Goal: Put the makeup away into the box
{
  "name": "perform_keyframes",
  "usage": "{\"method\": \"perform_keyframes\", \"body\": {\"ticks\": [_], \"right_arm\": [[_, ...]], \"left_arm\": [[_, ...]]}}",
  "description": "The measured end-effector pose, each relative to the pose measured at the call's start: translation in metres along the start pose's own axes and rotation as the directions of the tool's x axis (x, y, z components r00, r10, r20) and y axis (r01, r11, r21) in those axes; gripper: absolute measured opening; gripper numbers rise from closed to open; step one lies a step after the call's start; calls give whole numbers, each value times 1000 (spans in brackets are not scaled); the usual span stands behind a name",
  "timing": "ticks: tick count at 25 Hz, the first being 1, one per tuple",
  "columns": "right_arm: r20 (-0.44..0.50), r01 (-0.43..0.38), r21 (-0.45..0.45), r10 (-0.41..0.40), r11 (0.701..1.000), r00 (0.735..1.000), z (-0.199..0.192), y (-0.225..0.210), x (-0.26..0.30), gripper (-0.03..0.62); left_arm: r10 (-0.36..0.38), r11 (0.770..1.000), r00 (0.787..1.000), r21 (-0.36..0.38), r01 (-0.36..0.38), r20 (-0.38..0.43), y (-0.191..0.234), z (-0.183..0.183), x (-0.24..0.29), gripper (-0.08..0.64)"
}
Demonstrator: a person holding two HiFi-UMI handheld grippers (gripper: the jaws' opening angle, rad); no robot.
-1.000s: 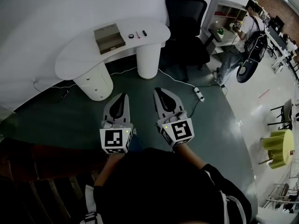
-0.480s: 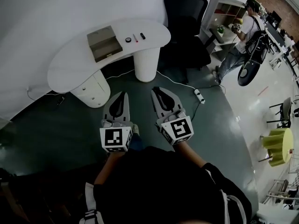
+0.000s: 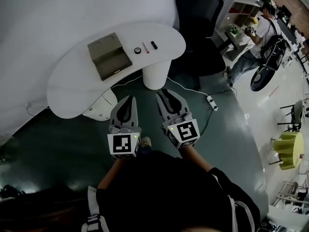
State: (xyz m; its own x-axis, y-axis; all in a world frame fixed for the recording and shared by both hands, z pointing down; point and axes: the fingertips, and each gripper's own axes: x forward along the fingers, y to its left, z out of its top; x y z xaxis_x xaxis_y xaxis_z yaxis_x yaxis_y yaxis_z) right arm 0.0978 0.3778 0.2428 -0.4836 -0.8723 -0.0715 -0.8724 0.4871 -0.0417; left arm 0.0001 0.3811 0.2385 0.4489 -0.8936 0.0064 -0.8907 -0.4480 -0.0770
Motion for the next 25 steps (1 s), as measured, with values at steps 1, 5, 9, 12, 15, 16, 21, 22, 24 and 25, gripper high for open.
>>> {"method": "perform_keyframes", "body": {"ticks": [1,5,9,12,15,16,21,22,24,25], "right_arm": [[-2,3,2,-3,1000,1000,-2,-3,12,100],[-16,20,-11,-21,1000,1000,-9,-14,51,104],[-32,26,-10,-27,1000,999,-19,-19,78,114],[-37,29,-13,-30,999,999,-24,-19,91,123],[-50,24,-17,-25,1000,998,-31,-17,97,127],[-57,22,-19,-23,1000,998,-32,-16,98,129],[-67,27,-5,-28,1000,997,-35,-21,108,135],[-68,27,-4,-27,1000,997,-36,-22,111,137],[-68,25,0,-25,1000,997,-37,-26,120,140],[-68,24,3,-23,1000,997,-38,-29,124,141]], "left_arm": [[-6,1000,1000,-2,6,2,7,-1,10,3],[-24,1000,1000,-12,24,-2,34,-10,40,3],[-28,999,999,-29,28,-23,55,-22,61,3],[-39,998,999,-41,38,-25,61,-26,70,3],[-46,998,999,-50,45,-26,64,-28,74,3],[-49,997,998,-53,47,-29,65,-28,75,3],[-68,996,997,-69,65,-42,68,-32,83,3],[-70,995,996,-73,67,-47,69,-34,86,3],[-72,995,996,-79,67,-57,73,-38,93,3],[-72,994,996,-80,67,-58,75,-39,98,3]]}}
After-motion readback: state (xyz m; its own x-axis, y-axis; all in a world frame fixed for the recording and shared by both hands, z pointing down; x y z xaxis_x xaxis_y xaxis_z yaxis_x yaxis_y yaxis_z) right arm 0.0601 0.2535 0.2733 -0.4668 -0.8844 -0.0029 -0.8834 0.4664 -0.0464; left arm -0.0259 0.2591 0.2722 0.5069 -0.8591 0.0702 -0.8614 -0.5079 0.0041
